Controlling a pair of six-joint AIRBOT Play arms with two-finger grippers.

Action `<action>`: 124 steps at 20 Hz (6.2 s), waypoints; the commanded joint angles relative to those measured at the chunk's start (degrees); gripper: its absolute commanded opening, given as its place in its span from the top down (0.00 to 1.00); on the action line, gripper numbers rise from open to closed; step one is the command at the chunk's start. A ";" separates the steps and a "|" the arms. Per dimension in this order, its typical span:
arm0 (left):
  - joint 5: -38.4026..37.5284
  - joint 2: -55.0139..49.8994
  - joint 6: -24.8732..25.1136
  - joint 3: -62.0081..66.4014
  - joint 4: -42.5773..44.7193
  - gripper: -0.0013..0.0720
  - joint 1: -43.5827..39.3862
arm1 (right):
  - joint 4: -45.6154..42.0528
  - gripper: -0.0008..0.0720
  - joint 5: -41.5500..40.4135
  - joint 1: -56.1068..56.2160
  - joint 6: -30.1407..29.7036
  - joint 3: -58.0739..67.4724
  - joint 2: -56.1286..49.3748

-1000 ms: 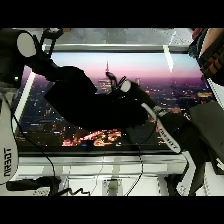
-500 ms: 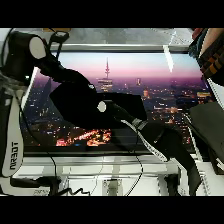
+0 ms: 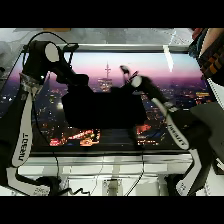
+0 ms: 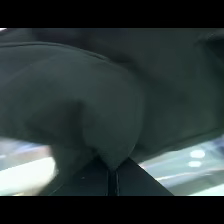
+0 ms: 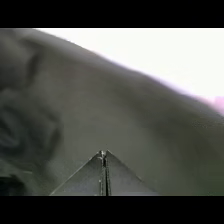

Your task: Fold the clothes and pants, and hang the long-sleeved shirts on hangers.

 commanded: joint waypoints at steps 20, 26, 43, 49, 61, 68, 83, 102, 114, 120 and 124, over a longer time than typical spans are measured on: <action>38.86 -17.49 -8.17 0.00 -25.53 0.01 -21.68 | -7.10 0.96 13.44 -18.56 -3.04 0.02 11.72; 35.95 -16.85 2.58 0.00 -21.09 0.47 -16.81 | -10.78 0.97 19.47 -26.88 -14.23 -0.13 11.69; 24.72 -24.90 29.55 0.00 -16.20 0.97 -20.04 | 21.92 0.96 12.28 -34.80 -35.74 -21.29 11.47; 6.47 -25.73 34.93 0.00 -31.74 0.97 -20.17 | 21.90 0.96 12.79 -32.57 -35.67 -21.31 11.47; 0.33 -10.56 30.42 0.00 -16.28 0.97 -18.99 | 15.43 0.03 13.42 -24.04 -26.43 -21.29 5.49; -0.52 -10.38 30.34 0.00 -16.24 0.97 -18.71 | 21.57 0.04 16.24 -26.91 -16.28 -20.59 -1.81; -1.18 -10.36 30.01 0.00 -9.92 0.97 -13.20 | 21.03 0.02 19.26 -20.55 -16.57 -11.10 -4.61; -1.62 -10.36 29.20 0.00 -10.10 0.97 -12.04 | 28.00 0.60 4.07 -5.16 -14.19 -14.03 -4.44; 0.66 -3.67 29.22 0.13 -9.22 0.97 -6.99 | 42.95 0.97 13.22 -17.16 -29.31 -14.03 2.08; 1.01 2.82 29.22 0.13 -9.22 0.97 -5.16 | 44.13 0.96 19.32 -33.90 -28.59 -14.03 13.75; 1.03 5.70 29.22 0.13 -9.25 0.97 -5.16 | 41.70 0.96 21.05 -47.41 -23.34 -14.03 22.69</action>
